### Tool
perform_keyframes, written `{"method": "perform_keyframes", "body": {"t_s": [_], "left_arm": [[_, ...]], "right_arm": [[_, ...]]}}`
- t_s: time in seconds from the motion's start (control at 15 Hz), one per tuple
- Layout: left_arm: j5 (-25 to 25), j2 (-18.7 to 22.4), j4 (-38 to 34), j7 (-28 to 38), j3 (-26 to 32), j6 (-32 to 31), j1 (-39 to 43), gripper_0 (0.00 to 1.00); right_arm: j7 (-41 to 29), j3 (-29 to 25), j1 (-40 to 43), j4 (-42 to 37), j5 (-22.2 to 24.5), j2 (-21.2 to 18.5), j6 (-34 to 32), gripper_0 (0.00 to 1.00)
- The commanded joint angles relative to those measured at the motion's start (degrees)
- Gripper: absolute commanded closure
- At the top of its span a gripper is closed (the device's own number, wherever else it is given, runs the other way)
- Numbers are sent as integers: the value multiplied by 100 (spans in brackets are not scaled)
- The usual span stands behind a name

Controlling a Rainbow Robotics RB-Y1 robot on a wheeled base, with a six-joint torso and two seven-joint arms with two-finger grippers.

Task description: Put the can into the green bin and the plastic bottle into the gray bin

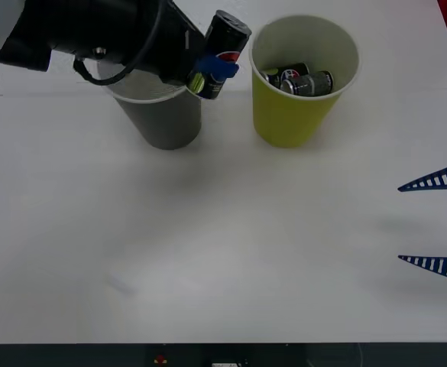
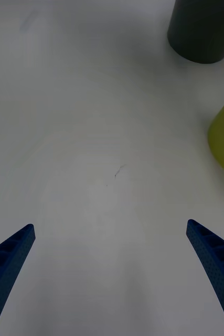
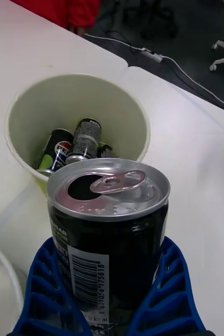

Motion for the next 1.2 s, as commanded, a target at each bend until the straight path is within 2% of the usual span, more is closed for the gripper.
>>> {"method": "perform_keyframes", "body": {"t_s": [0.07, 0.13, 0.4, 0.47, 0.8, 1.0, 1.2], "left_arm": [[-43, -345, 921, 2, -386, 25, -813, 100], [-87, -539, 1272, 2, -483, 42, -1050, 100], [-921, -1497, 2529, 2, -711, 60, -1832, 100], [-1080, -1620, 2731, 2, -808, 148, -1964, 100], [-1291, -2033, 3760, 2, -1564, 939, -2474, 100], [-1343, -2253, 4120, -7, -1599, 1123, -2580, 100], [-1387, -2261, 4129, -16, -1599, 1123, -2580, 99]], "right_arm": [[0, 0, 0, 0, 0, 0, 0, 0], [0, 0, 0, 0, 0, 0, 0, 0], [0, 0, 0, 0, 0, 0, 0, 0], [0, 0, 0, 0, 0, 0, 0, 0], [0, 0, 0, 0, 0, 0, 0, 0], [0, 0, 0, 0, 0, 0, 0, 0], [0, 0, 0, 0, 0, 0, 0, 0]]}}
